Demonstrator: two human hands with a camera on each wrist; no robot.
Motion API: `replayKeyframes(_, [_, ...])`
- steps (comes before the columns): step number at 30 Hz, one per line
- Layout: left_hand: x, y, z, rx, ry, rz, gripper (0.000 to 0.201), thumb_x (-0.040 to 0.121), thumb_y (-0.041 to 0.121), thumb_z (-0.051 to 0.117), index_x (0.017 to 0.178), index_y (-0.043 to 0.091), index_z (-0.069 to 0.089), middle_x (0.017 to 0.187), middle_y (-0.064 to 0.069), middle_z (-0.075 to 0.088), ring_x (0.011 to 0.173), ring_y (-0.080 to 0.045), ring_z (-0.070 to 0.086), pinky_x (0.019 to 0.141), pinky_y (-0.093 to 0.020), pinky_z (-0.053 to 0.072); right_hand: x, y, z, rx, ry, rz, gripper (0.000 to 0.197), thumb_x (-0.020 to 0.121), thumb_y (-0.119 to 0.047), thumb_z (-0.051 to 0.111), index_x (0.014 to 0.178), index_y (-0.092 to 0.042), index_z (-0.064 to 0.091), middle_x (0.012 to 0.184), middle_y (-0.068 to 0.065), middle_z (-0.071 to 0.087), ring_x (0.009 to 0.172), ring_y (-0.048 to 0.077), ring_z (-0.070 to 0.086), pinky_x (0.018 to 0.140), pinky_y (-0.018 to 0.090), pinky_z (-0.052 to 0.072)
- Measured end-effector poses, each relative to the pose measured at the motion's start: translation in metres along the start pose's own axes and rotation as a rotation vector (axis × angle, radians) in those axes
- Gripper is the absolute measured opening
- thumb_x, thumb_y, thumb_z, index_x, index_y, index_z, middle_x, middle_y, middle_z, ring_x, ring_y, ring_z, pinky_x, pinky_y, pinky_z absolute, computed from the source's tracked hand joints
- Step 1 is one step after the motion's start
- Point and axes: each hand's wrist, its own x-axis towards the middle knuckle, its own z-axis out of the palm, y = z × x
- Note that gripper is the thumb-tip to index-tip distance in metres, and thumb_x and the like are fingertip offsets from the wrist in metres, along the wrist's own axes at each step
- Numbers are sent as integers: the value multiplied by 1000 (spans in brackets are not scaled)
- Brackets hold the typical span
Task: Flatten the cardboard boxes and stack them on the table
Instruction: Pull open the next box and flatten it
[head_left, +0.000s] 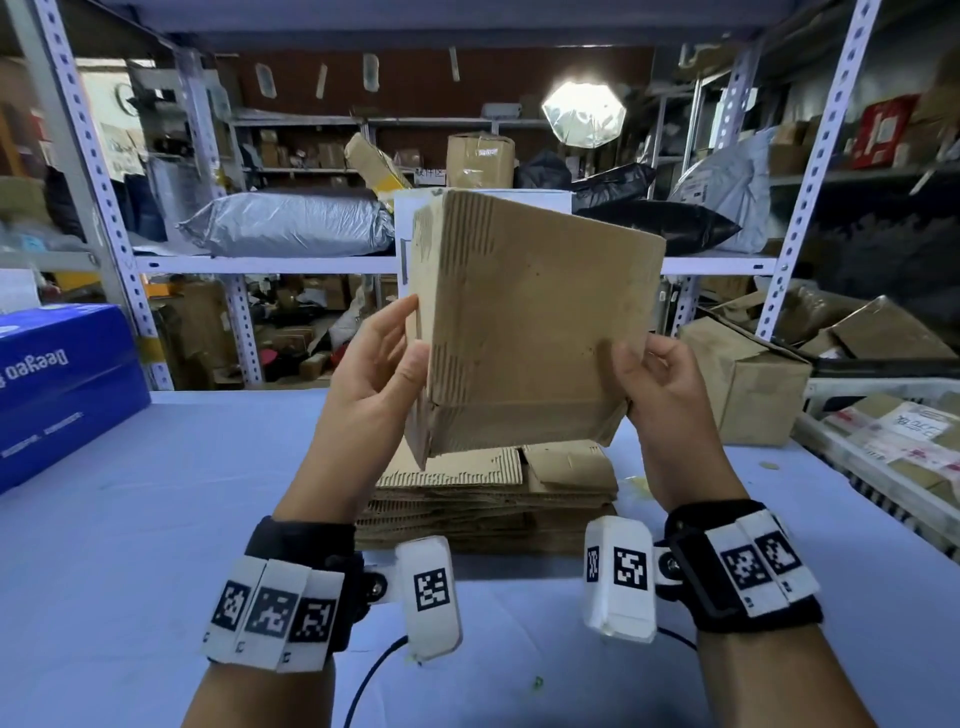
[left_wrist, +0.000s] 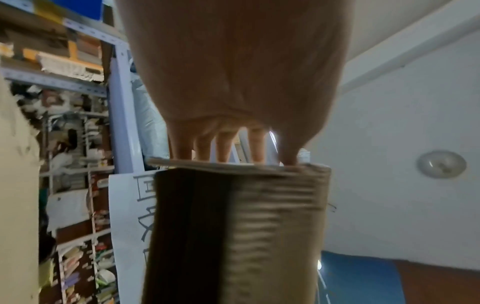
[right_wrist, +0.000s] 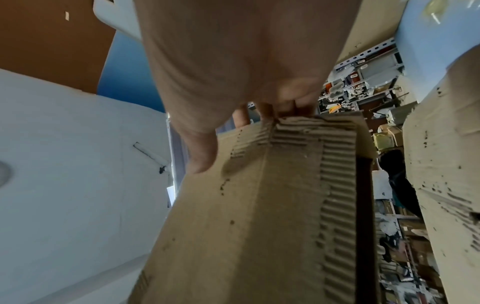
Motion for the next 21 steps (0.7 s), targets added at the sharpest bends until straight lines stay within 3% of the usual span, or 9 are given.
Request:
replayKeyframes(2, [-1, 3, -1, -20, -76, -32, 68, 94, 52, 64, 152, 26, 39, 143, 5, 61, 130, -12, 59, 107, -37, 51, 2, 2, -2, -14, 13, -18, 38, 87, -28, 70, 117, -13, 52, 117, 3, 70, 103, 11, 69, 83, 26, 56])
replayKeyframes(5, [-2, 6, -4, 22, -143, -56, 104, 63, 77, 79, 147, 30, 38, 146, 7, 57, 131, -8, 57, 103, -33, 53, 4, 3, -5, -12, -4, -19, 36, 94, -9, 64, 126, -7, 48, 117, 0, 70, 96, 4, 69, 79, 19, 56])
replayKeyframes(7, [1, 6, -5, 83, -117, -39, 112, 54, 75, 85, 145, 28, 38, 146, 6, 55, 132, -10, 55, 109, -41, 48, 5, 3, -6, -30, -25, -18, 39, 95, -4, 63, 130, -5, 47, 119, 2, 70, 94, 2, 70, 75, 15, 54])
replayKeyframes(9, [5, 3, -5, 123, -82, -2, 120, 50, 66, 90, 148, 28, 32, 146, 5, 52, 134, -9, 53, 113, -35, 44, 7, 4, -6, -59, -37, -4, 40, 94, -2, 63, 131, -4, 48, 123, 6, 68, 95, 3, 70, 71, 12, 52])
replayKeyframes(10, [6, 2, -5, 151, -75, 20, 126, 48, 65, 91, 151, 29, 29, 147, 7, 49, 135, -6, 50, 112, -26, 43, 8, 4, -5, -75, -25, 3, 41, 94, -3, 64, 131, -5, 49, 126, 6, 66, 99, 5, 69, 71, 12, 51])
replayKeyframes(12, [7, 0, -2, 229, -57, 67, 132, 48, 62, 92, 156, 31, 24, 148, 13, 44, 137, 3, 43, 108, -11, 38, 10, 1, -2, -175, 54, -24, 44, 94, -10, 66, 134, -16, 49, 136, -2, 58, 116, 12, 61, 84, 20, 50])
replayKeyframes(15, [8, -3, 2, 446, 1, 148, 132, 49, 62, 88, 158, 31, 21, 150, 19, 36, 141, 4, 34, 113, -16, 30, 7, -9, -1, -367, 182, -225, 43, 94, -24, 65, 134, -28, 50, 140, -7, 51, 126, 11, 50, 105, 41, 45])
replayKeyframes(18, [9, -6, 7, 640, 19, 283, 126, 50, 64, 85, 156, 25, 26, 148, 16, 33, 143, -6, 33, 117, -23, 28, -3, -23, 5, -429, 69, -519, 49, 90, -47, 63, 134, -30, 51, 136, -11, 54, 127, 3, 50, 105, 33, 44])
replayKeyframes(21, [7, -12, 15, 714, 15, 357, 122, 51, 59, 87, 151, 18, 31, 148, 6, 36, 141, -13, 36, 118, -27, 31, -11, -31, 18, -587, -161, -640, 73, 79, -62, 70, 139, -24, 51, 135, -8, 54, 127, 5, 50, 103, 23, 43])
